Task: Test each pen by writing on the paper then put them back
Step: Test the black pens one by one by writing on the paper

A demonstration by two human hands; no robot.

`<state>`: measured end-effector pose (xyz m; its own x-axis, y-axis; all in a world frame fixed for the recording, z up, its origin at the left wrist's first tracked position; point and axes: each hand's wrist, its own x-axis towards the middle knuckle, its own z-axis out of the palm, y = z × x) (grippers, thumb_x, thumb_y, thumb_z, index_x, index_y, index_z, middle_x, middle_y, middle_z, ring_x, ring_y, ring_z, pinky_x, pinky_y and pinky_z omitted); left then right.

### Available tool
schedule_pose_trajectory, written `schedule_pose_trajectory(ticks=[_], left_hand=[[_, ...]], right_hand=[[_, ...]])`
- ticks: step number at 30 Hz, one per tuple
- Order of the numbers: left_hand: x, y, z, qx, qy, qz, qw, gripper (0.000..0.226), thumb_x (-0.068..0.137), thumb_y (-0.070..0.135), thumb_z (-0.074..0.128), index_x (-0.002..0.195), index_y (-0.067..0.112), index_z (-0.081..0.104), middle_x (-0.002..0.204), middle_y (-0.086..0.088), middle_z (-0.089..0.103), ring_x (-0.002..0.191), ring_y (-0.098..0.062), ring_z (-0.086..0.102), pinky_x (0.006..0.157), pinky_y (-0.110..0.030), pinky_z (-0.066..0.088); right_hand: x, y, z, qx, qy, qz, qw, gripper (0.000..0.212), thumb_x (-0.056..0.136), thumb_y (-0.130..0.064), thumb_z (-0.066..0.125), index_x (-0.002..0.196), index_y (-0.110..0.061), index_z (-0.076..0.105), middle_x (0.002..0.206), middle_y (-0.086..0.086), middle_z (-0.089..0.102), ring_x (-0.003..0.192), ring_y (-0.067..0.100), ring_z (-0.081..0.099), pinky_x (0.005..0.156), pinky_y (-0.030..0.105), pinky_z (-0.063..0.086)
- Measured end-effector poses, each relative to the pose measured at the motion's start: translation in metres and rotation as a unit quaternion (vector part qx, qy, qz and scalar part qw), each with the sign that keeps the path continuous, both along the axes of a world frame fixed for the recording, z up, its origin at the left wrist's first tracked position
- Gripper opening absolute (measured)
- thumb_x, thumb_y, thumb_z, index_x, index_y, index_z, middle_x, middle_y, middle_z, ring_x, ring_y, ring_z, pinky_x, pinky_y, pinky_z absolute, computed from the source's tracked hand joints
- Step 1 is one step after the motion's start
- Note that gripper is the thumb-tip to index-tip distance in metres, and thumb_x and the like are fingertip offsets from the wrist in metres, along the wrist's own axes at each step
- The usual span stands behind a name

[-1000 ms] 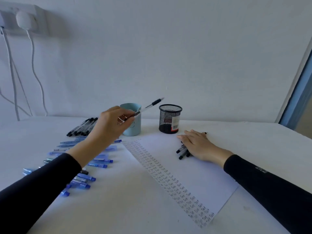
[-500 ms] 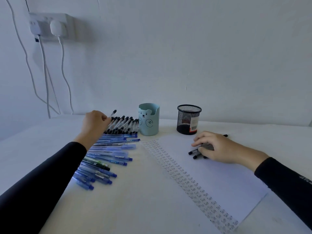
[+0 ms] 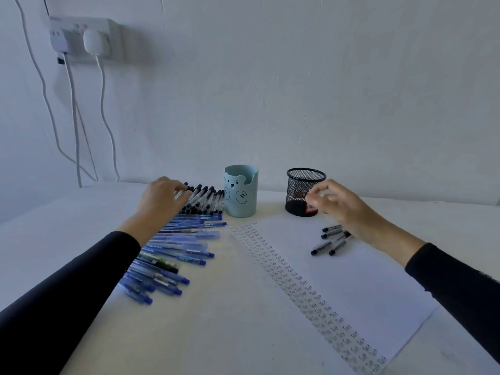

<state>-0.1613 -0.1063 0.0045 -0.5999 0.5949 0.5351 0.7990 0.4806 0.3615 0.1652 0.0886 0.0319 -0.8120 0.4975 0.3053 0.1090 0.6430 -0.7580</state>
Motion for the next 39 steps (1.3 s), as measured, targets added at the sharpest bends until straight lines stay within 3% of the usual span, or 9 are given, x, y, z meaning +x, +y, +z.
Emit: schedule_pose_trajectory(ticks=[3, 7, 10, 13, 16, 20, 25, 31, 39], left_hand=[[0.036, 0.004, 0.004, -0.009, 0.031, -0.119, 0.992, 0.021, 0.093, 0.027, 0.060, 0.107, 0.016, 0.070, 0.095, 0.003, 0.058, 0.082, -0.012, 0.054, 0.077, -0.027, 0.043], [0.075, 0.006, -0.007, -0.089, 0.033, -0.240, 0.966, 0.038, 0.089, 0.048, 0.054, 0.115, 0.024, 0.067, 0.104, 0.013, 0.058, 0.089, 0.004, 0.053, 0.088, -0.021, 0.048], [0.085, 0.009, -0.016, -0.133, -0.010, -0.265, 0.955, 0.060, 0.079, 0.070, 0.047, 0.121, 0.030, 0.063, 0.120, 0.015, 0.057, 0.105, 0.001, 0.053, 0.095, -0.021, 0.043], [0.085, 0.011, -0.021, -0.176, -0.018, -0.252, 0.951, 0.066, 0.076, 0.075, 0.049, 0.127, 0.034, 0.059, 0.129, 0.019, 0.053, 0.117, 0.000, 0.048, 0.103, -0.021, 0.037], [0.081, 0.012, -0.023, -0.185, -0.022, -0.247, 0.951, 0.077, 0.070, 0.084, 0.043, 0.128, 0.035, 0.059, 0.134, 0.019, 0.052, 0.123, 0.001, 0.046, 0.108, -0.024, 0.035], [0.080, 0.013, -0.022, -0.210, -0.027, -0.243, 0.946, 0.090, 0.064, 0.091, 0.032, 0.132, 0.035, 0.056, 0.137, 0.018, 0.052, 0.126, 0.000, 0.044, 0.111, -0.028, 0.034], [0.082, 0.013, -0.020, -0.223, -0.033, -0.236, 0.945, 0.082, 0.068, 0.085, 0.037, 0.133, 0.037, 0.053, 0.137, 0.019, 0.051, 0.127, -0.001, 0.042, 0.111, -0.028, 0.033], [0.084, 0.012, -0.018, -0.234, -0.040, -0.233, 0.943, 0.079, 0.071, 0.083, 0.038, 0.134, 0.037, 0.052, 0.139, 0.019, 0.048, 0.128, -0.002, 0.040, 0.112, -0.029, 0.032], [0.086, 0.012, -0.016, -0.249, -0.045, -0.230, 0.940, 0.080, 0.071, 0.082, 0.037, 0.136, 0.037, 0.050, 0.140, 0.020, 0.047, 0.129, -0.001, 0.038, 0.113, -0.031, 0.030]], right_hand=[[-0.014, -0.003, 0.010, -0.073, 0.027, -0.027, 0.997, 0.060, 0.073, -0.067, 0.067, 0.099, -0.015, 0.054, 0.051, -0.015, 0.046, 0.048, 0.005, 0.042, 0.064, 0.026, 0.032], [-0.036, -0.011, 0.017, -0.168, 0.078, 0.025, 0.982, 0.059, 0.063, -0.064, 0.054, 0.094, -0.014, 0.050, 0.055, -0.008, 0.026, 0.053, 0.013, 0.021, 0.061, 0.034, 0.023], [-0.058, -0.016, 0.017, -0.220, 0.074, 0.069, 0.970, 0.057, 0.082, -0.056, 0.067, 0.115, -0.012, 0.054, 0.056, -0.009, 0.036, 0.055, 0.011, 0.026, 0.055, 0.026, 0.028], [-0.080, -0.020, 0.012, -0.249, 0.097, 0.057, 0.962, 0.036, 0.103, -0.036, 0.045, 0.120, -0.008, 0.059, 0.056, -0.002, 0.049, 0.051, 0.011, 0.038, 0.049, 0.021, 0.037], [-0.095, -0.020, 0.007, -0.302, 0.068, 0.070, 0.948, 0.042, 0.107, -0.040, 0.028, 0.116, -0.016, 0.061, 0.070, 0.012, 0.065, 0.061, 0.022, 0.061, 0.059, 0.030, 0.053], [-0.104, -0.011, -0.006, -0.225, -0.008, 0.041, 0.973, 0.044, 0.101, -0.025, 0.025, 0.118, -0.011, 0.063, 0.059, 0.012, 0.064, 0.052, 0.023, 0.056, 0.048, 0.027, 0.047], [-0.108, 0.000, -0.012, -0.303, -0.097, 0.123, 0.940, 0.041, 0.095, -0.014, 0.030, 0.118, -0.001, 0.062, 0.095, 0.020, 0.071, 0.076, 0.024, 0.067, 0.066, 0.029, 0.056], [-0.128, -0.003, -0.032, -0.108, -0.054, -0.023, 0.992, 0.034, 0.085, -0.038, 0.073, 0.063, -0.016, 0.060, 0.053, -0.004, 0.060, 0.044, 0.006, 0.047, 0.045, 0.017, 0.037], [-0.136, -0.010, -0.043, -0.077, -0.010, -0.047, 0.996, 0.026, 0.088, -0.013, 0.065, 0.065, -0.003, 0.059, 0.046, -0.002, 0.056, 0.037, 0.001, 0.049, 0.042, 0.015, 0.041]])
